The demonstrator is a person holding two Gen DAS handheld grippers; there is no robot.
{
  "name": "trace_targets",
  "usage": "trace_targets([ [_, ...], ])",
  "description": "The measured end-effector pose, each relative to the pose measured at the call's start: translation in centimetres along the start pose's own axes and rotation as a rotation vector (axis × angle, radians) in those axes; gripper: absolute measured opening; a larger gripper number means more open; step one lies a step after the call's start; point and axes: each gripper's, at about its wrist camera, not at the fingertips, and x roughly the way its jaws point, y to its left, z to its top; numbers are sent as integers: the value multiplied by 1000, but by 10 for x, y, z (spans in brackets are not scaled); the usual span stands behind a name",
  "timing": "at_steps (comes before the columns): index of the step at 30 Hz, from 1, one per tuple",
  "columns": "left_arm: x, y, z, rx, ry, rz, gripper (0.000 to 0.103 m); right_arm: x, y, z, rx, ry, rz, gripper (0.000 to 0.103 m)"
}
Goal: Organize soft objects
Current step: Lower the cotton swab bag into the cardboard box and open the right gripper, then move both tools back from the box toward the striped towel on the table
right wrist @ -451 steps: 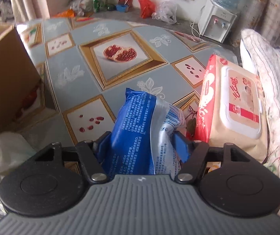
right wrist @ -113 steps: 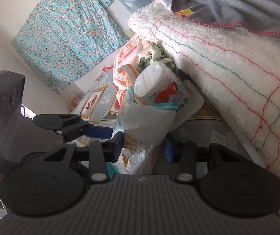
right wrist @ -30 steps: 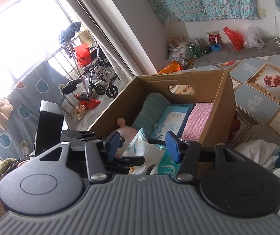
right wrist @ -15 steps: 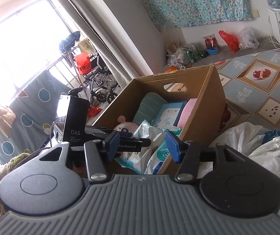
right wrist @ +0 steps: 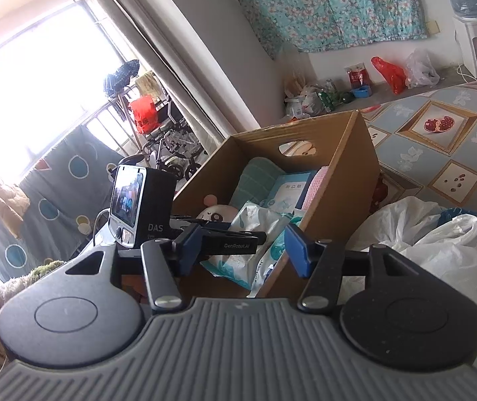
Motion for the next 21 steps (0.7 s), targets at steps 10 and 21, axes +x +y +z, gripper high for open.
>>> trace_targets([
  [10,-37,14,-3,-74,-49,-75,89,-34,-11,-18,17,-81,-16,73],
  [21,-124,0,-51,-136,-206,-270,94,-80,-25,-66,92,-209,-83,86],
])
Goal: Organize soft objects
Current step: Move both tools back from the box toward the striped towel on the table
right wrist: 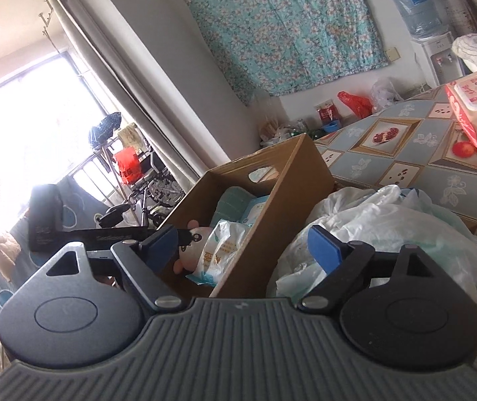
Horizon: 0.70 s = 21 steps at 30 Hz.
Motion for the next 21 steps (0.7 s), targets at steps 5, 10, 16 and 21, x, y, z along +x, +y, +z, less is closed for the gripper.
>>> trace_targets([
  [5,-34,-26,-27,29,-123,-56,97,-17,-7,-11,13,-5,-30,87],
  [10,-45,-57,-47,90,-201,-71,98,-46,-16,-20,2,-47,-99,87],
  [16,-41,-99,-60,147,-230,-152,98,-95,-39,-36,8,-120,-223,87],
  [21,-30,-136,-67,215,-241,-174,98,-126,-62,-53,16,-150,-329,87],
])
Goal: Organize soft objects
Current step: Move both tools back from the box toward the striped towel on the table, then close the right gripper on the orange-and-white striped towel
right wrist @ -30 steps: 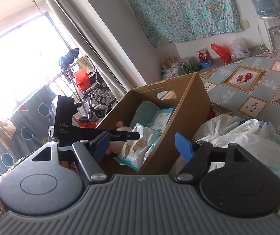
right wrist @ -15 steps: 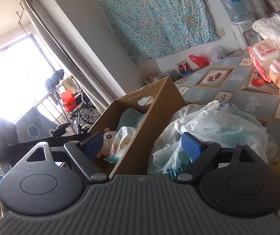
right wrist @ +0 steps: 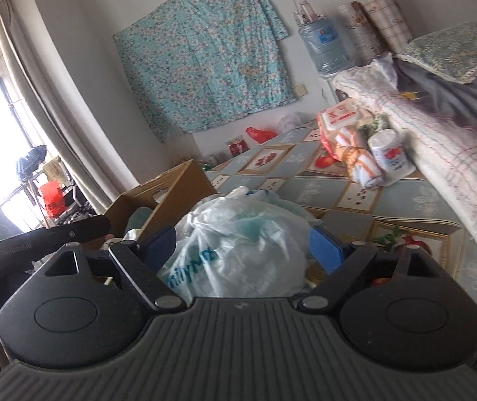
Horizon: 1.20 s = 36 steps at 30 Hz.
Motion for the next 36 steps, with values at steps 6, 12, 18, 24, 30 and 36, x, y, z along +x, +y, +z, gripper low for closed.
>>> trace_targets([
  [6,27,-30,3,64,55,-53,98,-5,-33,-19,2,-1,-77,87],
  [12,71,-57,28,115,133,-97,98,8,-62,-22,15,-18,-107,87],
  [18,138,-69,58,77,273,-141,97,34,-76,-10,-5,-59,-122,87],
  [24,206,-75,81,-17,376,-155,93,71,-79,13,-109,-126,-206,77],
  [30,285,-84,88,-114,496,-135,80,111,-91,35,-123,-117,-200,63],
  [36,339,-96,83,-131,564,-120,72,134,-105,35,-114,-100,-214,62],
])
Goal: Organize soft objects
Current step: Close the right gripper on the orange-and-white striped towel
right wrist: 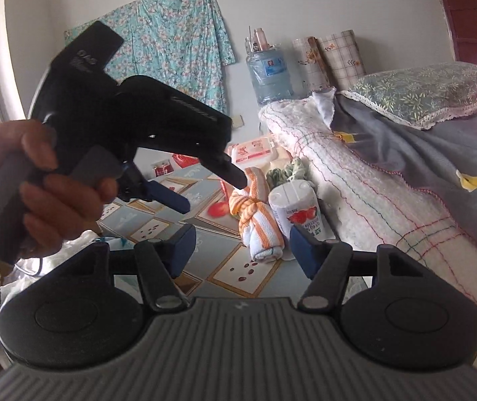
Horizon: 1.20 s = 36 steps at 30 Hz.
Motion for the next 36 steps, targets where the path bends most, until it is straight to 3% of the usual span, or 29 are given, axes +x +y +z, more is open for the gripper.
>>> trace_targets([
  [7,39,3,16,-58,48,8,63,13,-17,-6,57,17,-14,62],
  [14,54,14,14,-124,90,-44,40,19,-23,-6,61,11,-31,62],
  [16,50,17,13,-138,89,-34,39,19,-24,-3,58,10,-36,62],
  [24,9,26,2,-160,50,-54,36,2,-15,6,64,-23,-5,62],
  [27,-20,25,-6,-139,20,-78,33,-12,-8,12,91,-37,75,62],
  [28,-31,25,-10,-125,8,-85,29,-17,-4,15,104,-42,113,63],
  [29,-43,24,-15,-108,-11,-94,17,-21,-2,17,120,-44,154,63],
  [30,-54,24,-18,-95,-25,-100,15,-24,0,20,142,-41,199,63],
  [33,-84,28,-32,-78,-69,-133,15,-29,9,23,182,-12,287,63],
  [36,-107,35,-47,-73,-89,-154,15,-38,21,19,191,13,301,63],
])
